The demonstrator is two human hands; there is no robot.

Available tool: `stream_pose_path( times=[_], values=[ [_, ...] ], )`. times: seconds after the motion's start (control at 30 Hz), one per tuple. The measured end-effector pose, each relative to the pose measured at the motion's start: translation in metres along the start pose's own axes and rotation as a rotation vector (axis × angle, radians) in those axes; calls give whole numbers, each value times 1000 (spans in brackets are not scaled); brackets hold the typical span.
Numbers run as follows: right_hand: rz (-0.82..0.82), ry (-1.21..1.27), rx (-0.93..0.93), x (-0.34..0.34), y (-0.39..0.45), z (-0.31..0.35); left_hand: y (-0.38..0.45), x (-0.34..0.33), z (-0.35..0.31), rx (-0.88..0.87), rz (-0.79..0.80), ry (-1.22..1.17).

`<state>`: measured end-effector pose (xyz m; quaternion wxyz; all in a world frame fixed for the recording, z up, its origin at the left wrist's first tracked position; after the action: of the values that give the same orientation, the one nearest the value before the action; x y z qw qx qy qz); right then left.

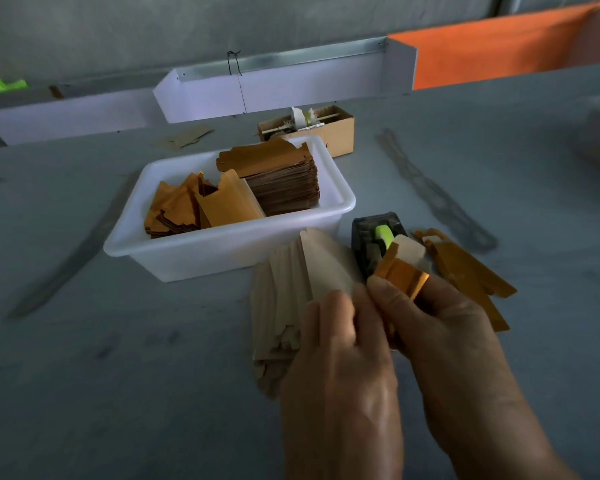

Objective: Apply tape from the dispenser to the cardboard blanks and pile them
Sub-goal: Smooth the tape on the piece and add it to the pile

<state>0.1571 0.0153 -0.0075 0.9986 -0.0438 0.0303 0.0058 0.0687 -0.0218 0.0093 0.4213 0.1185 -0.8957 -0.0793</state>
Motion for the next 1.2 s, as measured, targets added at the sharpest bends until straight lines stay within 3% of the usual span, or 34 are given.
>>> stream_pose_path(
  times=[0.1,0.13,0.2,0.27,0.5,0.67,0.83,1.2],
  values=[
    [26,42,-6,3,4,5,2,6,6,-43,-64,-122],
    [46,48,11,4,5,7,6,12,11,60,-123,-279],
    [77,55,67,5,5,14,9,13,18,324,28,-691],
    [104,36,115,5,6,20,13,14,20,366,141,-843],
    [304,-143,77,17,26,25,15,12,15,328,84,-906],
    [-19,-251,98,57,43,19,20,11,21,460,-54,-970],
    [37,-382,-21,57,43,-7,19,10,29,470,-51,-880],
    [17,-379,-22,48,43,-13,18,1,28,486,-33,-836]
  ],
)
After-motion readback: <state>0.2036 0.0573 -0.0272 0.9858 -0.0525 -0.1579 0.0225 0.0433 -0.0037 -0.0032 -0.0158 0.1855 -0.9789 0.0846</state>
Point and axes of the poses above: each hand's wrist, its own y-axis towards the middle knuckle, its own x-axis out of the back of the hand, z = x × y, the point moved 3 cm from there along y, towards the middle knuckle, and after that the axes turned 2 degrees about z, right-handed, at the moved point
